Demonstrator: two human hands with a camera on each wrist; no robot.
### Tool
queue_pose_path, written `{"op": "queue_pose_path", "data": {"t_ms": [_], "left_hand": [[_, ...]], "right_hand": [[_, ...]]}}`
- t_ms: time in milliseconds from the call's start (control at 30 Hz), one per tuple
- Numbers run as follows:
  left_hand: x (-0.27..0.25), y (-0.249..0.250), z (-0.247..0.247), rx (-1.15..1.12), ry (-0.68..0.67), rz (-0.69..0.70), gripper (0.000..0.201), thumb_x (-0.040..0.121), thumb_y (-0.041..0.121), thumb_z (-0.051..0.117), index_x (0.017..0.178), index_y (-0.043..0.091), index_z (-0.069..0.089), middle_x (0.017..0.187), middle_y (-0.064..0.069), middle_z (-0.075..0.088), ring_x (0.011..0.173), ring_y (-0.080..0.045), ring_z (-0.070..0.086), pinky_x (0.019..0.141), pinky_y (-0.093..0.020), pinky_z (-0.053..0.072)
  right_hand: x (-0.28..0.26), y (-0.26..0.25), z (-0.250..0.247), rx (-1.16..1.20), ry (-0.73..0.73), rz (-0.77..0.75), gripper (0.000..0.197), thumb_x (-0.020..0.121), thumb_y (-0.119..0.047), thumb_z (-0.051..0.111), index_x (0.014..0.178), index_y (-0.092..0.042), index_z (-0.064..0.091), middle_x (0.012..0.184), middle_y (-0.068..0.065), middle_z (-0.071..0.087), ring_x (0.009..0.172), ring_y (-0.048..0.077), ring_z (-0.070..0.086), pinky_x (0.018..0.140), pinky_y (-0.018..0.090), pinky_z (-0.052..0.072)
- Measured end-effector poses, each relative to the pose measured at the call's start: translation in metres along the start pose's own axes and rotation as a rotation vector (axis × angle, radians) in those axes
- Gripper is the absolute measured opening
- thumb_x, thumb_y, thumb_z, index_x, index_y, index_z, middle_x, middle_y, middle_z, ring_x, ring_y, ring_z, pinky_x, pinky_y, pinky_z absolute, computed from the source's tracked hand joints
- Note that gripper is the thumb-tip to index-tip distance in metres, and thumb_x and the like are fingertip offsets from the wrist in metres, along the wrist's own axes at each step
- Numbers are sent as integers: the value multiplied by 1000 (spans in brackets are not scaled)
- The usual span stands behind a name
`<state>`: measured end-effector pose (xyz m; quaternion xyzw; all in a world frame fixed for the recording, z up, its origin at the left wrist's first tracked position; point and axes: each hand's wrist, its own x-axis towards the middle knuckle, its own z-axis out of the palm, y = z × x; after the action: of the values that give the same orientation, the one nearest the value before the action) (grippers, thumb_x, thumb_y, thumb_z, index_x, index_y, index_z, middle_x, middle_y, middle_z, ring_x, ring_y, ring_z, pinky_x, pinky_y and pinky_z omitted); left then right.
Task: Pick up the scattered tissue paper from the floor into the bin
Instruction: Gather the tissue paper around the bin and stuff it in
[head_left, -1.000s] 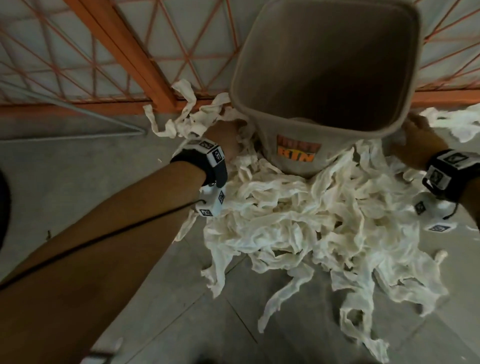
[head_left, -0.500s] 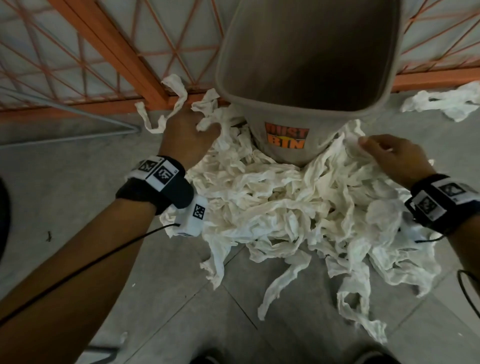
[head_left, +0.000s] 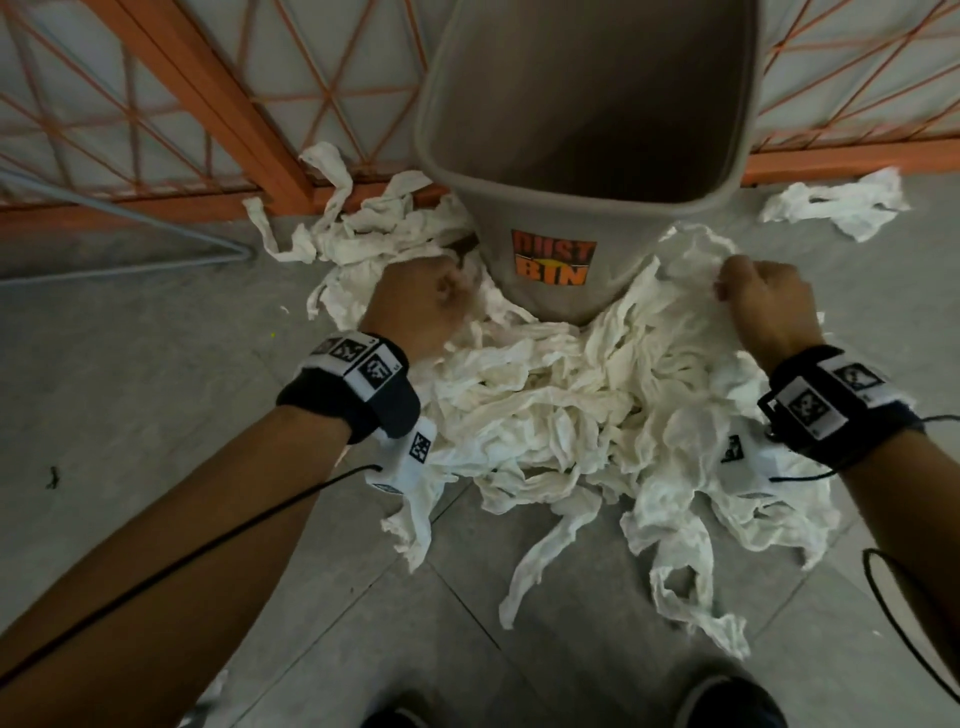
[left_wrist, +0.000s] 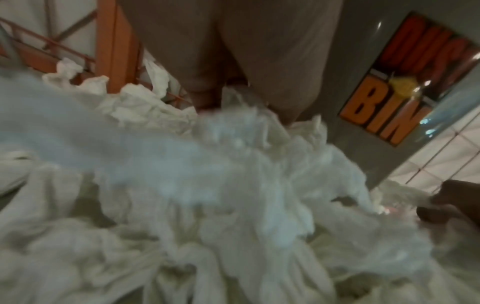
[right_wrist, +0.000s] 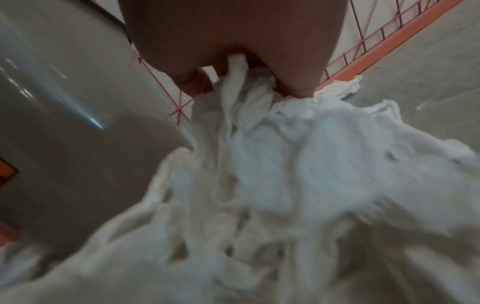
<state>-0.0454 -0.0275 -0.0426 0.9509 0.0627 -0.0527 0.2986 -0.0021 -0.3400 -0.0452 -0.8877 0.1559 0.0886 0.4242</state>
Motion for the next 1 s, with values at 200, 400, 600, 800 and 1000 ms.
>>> {"op": "queue_pose_path", "data": {"t_ms": [200,400,600,800,1000], "left_hand": [[-18,0,-33,-277,361,0,23,78,6,42,62,10,59,74,-5,61,77,-19,57,72,-28,44],[-21,8,-57,-489,370,91,44,80,-6,30,95,12,68,79,6,69,66,-19,65,74,-29,53],[-93,25,-42,-148,244,-3,32,84,50,62,103,25,57,62,5,55,62,-15,55,58,-29,44],[-87,14,7,273,-65,31,36,92,36,55,98,2,62,94,-21,60,98,-38,56,74,-37,41],[-96,26,-32,-138,290,30,33,80,21,61,58,3,43,68,-5,42,61,-18,41,54,-22,27]], "right_hand": [[-2,-19,-11,72,125,-164,50,85,-46,47,87,1,65,83,16,64,77,27,60,77,48,51],[-2,-37,-2,171,-49,-225,48,75,-8,46,107,-42,57,111,5,63,91,29,67,76,46,60],[-72,-57,5,90,-322,-292,29,87,-15,44,92,-29,70,78,0,64,64,17,57,60,30,49],[-89,-33,60,-516,-457,-545,57,90,-36,55,144,-34,34,142,9,47,118,33,55,97,41,46],[-90,-27,83,-675,-468,-533,54,91,-27,49,143,-34,36,138,11,53,120,36,54,94,47,48]]}}
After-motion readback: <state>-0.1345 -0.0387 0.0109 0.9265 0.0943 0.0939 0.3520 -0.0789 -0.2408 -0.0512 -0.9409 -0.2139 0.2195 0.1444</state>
